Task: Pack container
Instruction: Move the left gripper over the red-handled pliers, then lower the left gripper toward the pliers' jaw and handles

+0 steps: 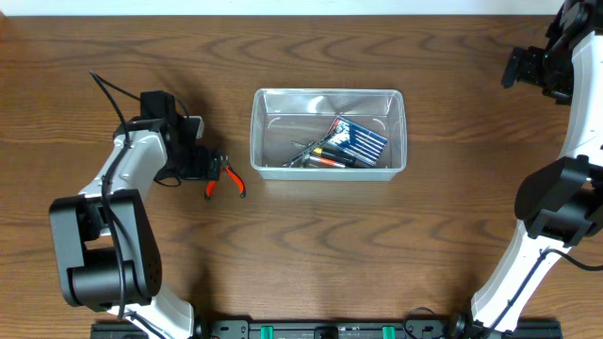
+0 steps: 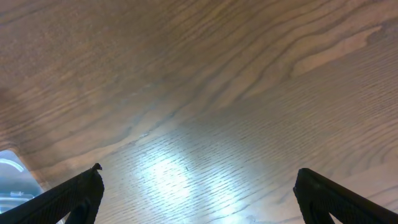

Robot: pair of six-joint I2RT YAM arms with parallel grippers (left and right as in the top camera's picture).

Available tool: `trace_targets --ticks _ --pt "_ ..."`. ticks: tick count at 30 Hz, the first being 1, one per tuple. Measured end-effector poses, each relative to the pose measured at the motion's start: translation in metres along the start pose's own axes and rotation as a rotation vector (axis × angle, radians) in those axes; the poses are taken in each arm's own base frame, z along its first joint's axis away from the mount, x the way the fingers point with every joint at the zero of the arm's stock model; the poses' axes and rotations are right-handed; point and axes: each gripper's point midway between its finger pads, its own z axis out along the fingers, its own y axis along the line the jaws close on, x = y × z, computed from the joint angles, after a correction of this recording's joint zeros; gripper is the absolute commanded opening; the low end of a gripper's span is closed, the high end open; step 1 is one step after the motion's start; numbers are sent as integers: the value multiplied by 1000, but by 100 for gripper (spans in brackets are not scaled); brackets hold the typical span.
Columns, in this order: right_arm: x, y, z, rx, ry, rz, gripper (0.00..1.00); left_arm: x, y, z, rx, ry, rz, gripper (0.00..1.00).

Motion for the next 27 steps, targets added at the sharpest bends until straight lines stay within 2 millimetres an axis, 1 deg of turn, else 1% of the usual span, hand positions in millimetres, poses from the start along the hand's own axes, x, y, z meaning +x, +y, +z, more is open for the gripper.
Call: trace_targets --ticks 8,21,27 --pt "0 0 0 0 0 0 99 4 -11 1 16 21 71 98" --pt "0 0 0 0 0 0 99 7 -9 1 8 34 104 98" --pt "0 0 0 0 0 0 99 13 -6 13 0 74 107 98"
